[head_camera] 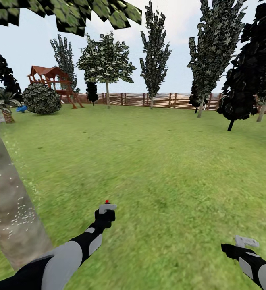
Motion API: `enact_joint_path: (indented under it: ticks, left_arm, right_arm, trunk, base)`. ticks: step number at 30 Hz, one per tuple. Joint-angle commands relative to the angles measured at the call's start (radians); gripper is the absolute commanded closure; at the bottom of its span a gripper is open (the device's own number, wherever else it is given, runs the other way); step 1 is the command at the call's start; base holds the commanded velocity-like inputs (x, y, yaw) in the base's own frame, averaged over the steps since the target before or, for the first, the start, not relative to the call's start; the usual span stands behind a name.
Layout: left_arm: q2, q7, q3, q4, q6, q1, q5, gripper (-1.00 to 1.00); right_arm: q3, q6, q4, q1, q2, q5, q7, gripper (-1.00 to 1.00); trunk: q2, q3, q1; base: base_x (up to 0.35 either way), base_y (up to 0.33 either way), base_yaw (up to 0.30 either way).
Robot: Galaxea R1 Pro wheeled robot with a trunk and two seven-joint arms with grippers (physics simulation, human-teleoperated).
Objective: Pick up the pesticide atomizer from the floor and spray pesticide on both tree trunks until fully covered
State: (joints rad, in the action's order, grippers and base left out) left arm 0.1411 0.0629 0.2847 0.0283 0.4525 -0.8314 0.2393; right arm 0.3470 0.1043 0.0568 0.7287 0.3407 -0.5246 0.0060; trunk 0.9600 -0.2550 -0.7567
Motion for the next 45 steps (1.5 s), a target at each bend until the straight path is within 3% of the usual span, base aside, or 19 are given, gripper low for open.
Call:
enact_joint_path:
  ticks: [1,8,45]
  left_arm:
    - [0.000,-0.001,0.000,0.000,0.000,0.000,0.000,1.00]
    - [0.000,-0.002,0.000,0.001,0.000,0.000,0.000,1.00]
    - [0.000,-0.002,0.000,0.002,0.000,0.000,0.000,1.00]
  right_arm:
    - [0.000,0.000,0.000,0.000,0.000,0.000,0.000,-1.00]
    - [0.000,0.000,0.000,0.000,-0.010,0.001,0.000,-1.00]
    - [0.000,0.016,0.000,0.000,-0.012,0.001,0.000,-1.00]
  trunk:
    - [0.000,0.000,0.000]
    - [0.000,0.000,0.000]
    - [0.000,0.000,0.000]
  base:
    - [0.343,-0.087,0.000]
    - [0.343,-0.082,0.071]
    - [0.345,-0.068,0.013]
